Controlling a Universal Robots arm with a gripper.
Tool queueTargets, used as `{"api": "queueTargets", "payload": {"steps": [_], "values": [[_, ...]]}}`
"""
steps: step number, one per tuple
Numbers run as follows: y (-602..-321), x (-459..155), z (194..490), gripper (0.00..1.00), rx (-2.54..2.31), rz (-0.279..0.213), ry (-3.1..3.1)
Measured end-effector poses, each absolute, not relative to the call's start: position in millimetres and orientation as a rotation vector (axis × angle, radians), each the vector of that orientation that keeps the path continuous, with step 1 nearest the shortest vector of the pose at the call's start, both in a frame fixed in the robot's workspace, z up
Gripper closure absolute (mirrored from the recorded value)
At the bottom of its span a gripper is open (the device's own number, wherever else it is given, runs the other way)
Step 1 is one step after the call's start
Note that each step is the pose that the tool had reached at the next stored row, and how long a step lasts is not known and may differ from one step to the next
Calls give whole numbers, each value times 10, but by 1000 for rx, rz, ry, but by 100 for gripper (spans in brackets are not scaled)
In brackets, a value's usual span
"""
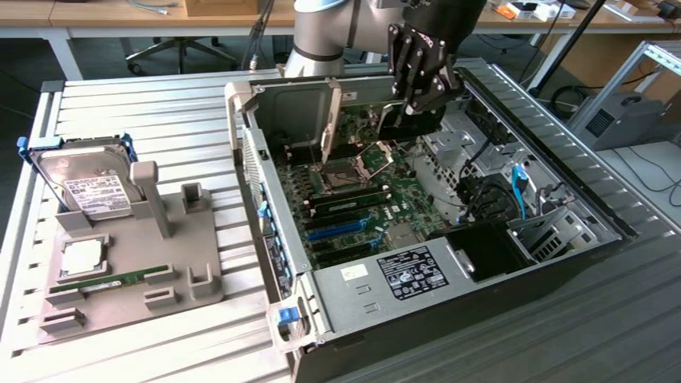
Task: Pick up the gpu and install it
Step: 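Insert the gpu into the slot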
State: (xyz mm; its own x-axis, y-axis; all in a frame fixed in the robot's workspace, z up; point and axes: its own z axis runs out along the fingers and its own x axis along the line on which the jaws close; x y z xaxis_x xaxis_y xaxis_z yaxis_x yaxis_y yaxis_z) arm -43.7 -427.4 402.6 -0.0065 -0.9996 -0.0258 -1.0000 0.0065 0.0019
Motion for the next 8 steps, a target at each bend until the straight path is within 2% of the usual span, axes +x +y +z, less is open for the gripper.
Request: {"api": "queueTargets", "payload": {"steps": [8], "values": [[-4274,-440,4014,73,-2202,31,2217]]}}
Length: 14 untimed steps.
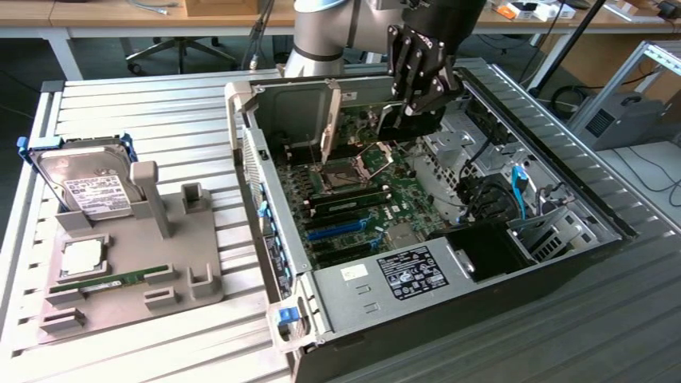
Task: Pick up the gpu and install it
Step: 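Insert the gpu into the slot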
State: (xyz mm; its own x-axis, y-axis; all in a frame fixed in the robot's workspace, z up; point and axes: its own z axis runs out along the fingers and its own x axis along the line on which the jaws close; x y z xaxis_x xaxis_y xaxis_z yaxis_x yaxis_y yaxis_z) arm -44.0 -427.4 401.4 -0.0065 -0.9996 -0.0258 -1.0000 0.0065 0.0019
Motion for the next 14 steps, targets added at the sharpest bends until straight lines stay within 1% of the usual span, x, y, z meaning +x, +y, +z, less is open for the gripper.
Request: {"api": "queueTargets", "payload": {"steps": [14], "values": [[-4274,-440,3968,73,-2202,31,2216]]}}
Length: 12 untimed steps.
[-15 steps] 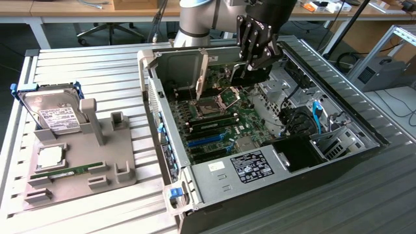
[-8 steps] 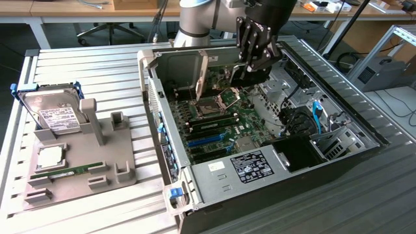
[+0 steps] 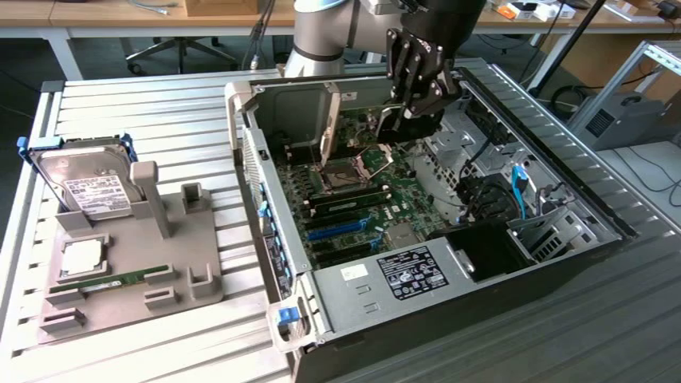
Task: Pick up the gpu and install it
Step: 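Insert the gpu into the slot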
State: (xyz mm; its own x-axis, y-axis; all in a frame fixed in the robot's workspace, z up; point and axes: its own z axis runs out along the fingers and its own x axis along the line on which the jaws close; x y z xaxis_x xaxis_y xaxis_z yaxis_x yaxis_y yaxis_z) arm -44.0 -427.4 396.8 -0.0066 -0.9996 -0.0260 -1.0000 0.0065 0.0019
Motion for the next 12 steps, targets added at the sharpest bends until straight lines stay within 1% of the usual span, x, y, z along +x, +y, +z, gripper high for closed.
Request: {"api": "queueTargets", "payload": {"steps": [12], "values": [[-4274,-440,3926,73,-2202,31,2216]]}}
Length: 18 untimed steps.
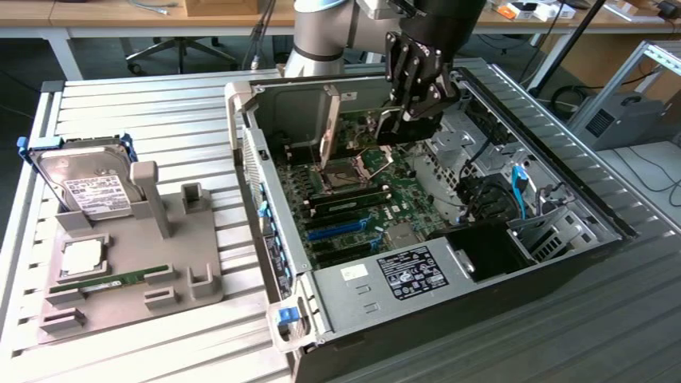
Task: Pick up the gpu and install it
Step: 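Insert the gpu into the slot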
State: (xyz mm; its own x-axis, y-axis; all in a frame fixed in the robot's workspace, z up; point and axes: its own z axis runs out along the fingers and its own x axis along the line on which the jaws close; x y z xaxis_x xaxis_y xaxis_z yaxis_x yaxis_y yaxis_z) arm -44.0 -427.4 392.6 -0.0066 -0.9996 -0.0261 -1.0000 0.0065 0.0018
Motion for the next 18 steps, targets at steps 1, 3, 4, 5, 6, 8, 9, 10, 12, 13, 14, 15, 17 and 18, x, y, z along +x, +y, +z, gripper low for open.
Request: {"api": "queueTargets", "payload": {"steps": [1,3,4,5,6,8,9,10,12,13,14,15,17,18], "values": [[-4274,-440,3922,73,-2202,31,2216],[-4274,-440,3910,73,-2202,31,2217],[-4274,-440,3902,73,-2202,31,2217],[-4274,-440,3897,73,-2202,31,2217],[-4274,-440,3887,73,-2202,31,2217],[-4274,-440,3872,73,-2202,31,2217],[-4274,-440,3872,73,-2202,30,2217],[-4274,-440,3872,73,-2202,30,2217],[-4274,-440,3871,73,-2202,31,2217],[-4274,-440,3871,73,-2202,31,2216],[-4274,-440,3870,73,-2202,31,2217],[-4274,-440,3866,73,-2202,31,2216],[-4274,-440,3856,73,-2202,31,2216],[-4274,-440,3849,73,-2202,31,2216]]}}
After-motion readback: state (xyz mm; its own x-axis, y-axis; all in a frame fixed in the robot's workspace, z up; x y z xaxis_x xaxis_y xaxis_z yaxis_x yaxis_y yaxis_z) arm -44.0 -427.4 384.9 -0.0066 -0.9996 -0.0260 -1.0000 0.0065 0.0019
